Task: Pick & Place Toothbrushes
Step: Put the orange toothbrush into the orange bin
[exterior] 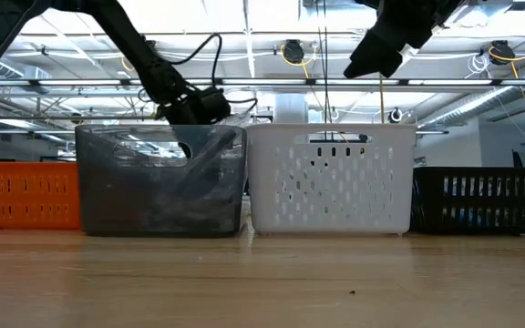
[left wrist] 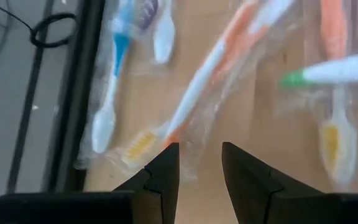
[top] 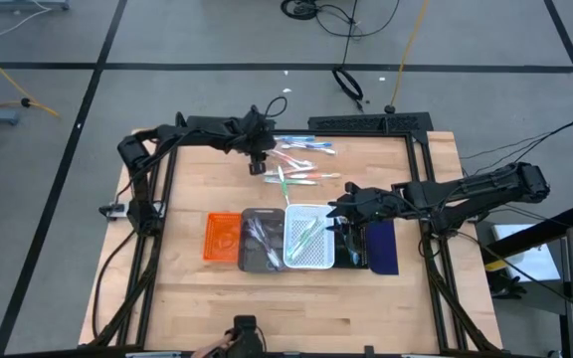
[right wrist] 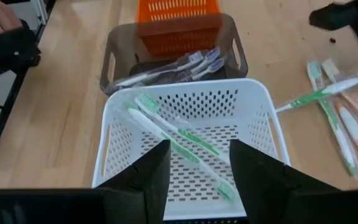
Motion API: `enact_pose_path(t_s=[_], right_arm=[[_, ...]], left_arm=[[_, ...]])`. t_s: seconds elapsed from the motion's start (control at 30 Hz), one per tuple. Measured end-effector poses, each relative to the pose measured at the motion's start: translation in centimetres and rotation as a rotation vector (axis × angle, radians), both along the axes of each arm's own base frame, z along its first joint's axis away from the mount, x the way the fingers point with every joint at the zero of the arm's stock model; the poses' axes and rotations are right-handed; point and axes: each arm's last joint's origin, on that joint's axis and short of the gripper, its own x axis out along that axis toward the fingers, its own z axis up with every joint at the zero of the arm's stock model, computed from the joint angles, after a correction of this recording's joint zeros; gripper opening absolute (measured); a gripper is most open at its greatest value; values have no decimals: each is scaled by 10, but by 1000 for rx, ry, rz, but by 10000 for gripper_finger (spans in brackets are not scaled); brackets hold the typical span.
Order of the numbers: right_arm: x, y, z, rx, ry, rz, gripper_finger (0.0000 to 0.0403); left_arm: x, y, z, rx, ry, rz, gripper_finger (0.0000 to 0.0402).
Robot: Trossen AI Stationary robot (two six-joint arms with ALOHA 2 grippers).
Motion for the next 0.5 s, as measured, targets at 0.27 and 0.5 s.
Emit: enact_pose_path(t_s=[0.27, 0.5], right_arm=[[0, 0, 0, -8, -5, 6, 155], [0, 0, 0, -11, -4, 9, 155]], left_arm=[[4, 7, -11, 31, -18, 15, 122], [2, 5, -13, 12, 11, 14, 61]])
